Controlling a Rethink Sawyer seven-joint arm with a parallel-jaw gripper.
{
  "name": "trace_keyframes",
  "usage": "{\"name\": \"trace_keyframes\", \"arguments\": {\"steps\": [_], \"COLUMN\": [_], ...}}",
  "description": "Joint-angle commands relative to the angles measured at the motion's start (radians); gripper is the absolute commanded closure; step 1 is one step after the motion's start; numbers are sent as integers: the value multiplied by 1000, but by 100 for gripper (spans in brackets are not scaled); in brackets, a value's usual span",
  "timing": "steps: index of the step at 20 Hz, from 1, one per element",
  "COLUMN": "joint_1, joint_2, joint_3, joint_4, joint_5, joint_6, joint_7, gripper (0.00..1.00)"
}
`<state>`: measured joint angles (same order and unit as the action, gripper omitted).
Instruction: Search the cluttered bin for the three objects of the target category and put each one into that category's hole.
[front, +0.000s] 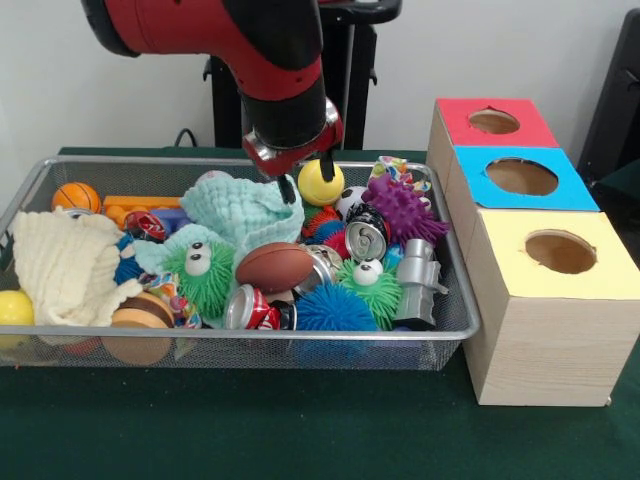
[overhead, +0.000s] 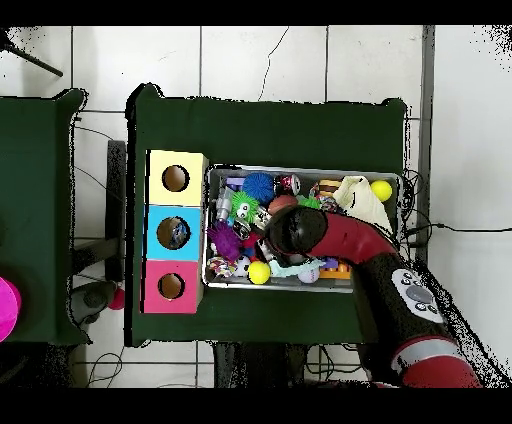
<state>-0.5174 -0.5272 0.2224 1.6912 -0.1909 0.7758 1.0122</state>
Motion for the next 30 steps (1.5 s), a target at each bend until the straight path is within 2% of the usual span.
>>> {"name": "trace_keyframes", "arguments": {"steps": [1, 3, 7, 9, 14, 18, 19, 22, 24, 27, 30], "joint_1": [42, 63, 77, 79, 121, 170, 176, 181, 158, 152, 152], "joint_2": [84, 91, 99, 92, 118, 137, 137, 137, 130, 93, 54], "joint_3": [-25, -38, -48, -64, -133, -176, -180, -186, -157, -113, -111], "joint_4": [-32, -70, -111, -101, -129, -174, -180, -177, -160, -165, -172], "joint_5": [-121, -172, -206, -238, -276, -345, -355, -358, -343, -364, -370], "joint_6": [-256, -277, -283, -289, -264, -259, -288, -330, -375, -280, -187], "joint_7": [154, 115, 80, 64, 109, 83, 94, 119, 128, 7, -61], "gripper": [0, 0, 0, 0, 0, 0, 100, 100, 100, 100, 100]}}
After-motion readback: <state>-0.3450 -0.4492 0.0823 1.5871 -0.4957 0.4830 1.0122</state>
